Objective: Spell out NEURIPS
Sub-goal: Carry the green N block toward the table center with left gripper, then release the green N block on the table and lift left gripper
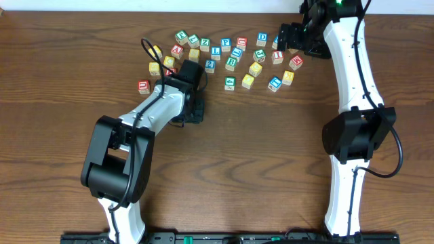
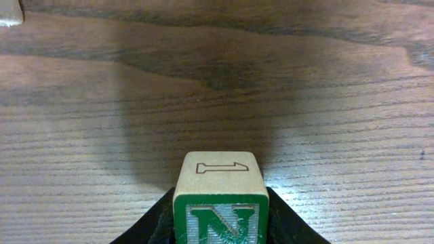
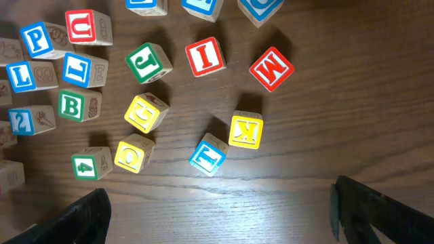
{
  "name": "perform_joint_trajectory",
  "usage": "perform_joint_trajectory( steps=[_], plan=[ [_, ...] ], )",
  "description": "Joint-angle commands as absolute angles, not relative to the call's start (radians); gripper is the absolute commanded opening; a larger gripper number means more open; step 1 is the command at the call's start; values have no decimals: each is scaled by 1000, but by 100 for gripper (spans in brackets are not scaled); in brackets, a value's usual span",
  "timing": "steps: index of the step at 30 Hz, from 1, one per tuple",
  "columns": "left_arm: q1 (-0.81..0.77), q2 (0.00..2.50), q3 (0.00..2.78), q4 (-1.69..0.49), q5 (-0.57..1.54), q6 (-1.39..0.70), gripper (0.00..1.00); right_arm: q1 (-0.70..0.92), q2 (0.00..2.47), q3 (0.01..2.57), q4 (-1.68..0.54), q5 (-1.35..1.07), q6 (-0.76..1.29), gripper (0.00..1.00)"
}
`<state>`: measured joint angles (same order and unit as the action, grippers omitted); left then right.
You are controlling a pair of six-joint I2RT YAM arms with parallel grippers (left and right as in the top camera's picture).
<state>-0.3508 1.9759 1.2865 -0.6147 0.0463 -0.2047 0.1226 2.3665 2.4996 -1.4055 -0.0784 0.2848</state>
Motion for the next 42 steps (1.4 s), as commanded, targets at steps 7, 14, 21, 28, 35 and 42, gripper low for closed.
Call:
perform_joint_trajectory(
  steps=[7,14,21,28,35,42],
  plan=[
    [-355,1981,1276,-608,44,-150,36,133,2353,2519,-1406,-81,291,99],
    [-355,1979,1297,-614,44,-153,44,133,2353,2519,-1406,-81,291,99],
    [-355,1928,1428,-699,44,-162,53,133,2353,2519,-1406,-81,291,99],
    [-342,1802,1504,-702,44,-167,54,133,2353,2519,-1406,-81,291,99],
    [-266,1673,1562,-724,40,-202,55,133,2353,2519,-1406,-81,291,99],
    [-134,1653,1647,-823,40,-212,57,133,2353,2519,-1406,-81,291,99]
  ],
)
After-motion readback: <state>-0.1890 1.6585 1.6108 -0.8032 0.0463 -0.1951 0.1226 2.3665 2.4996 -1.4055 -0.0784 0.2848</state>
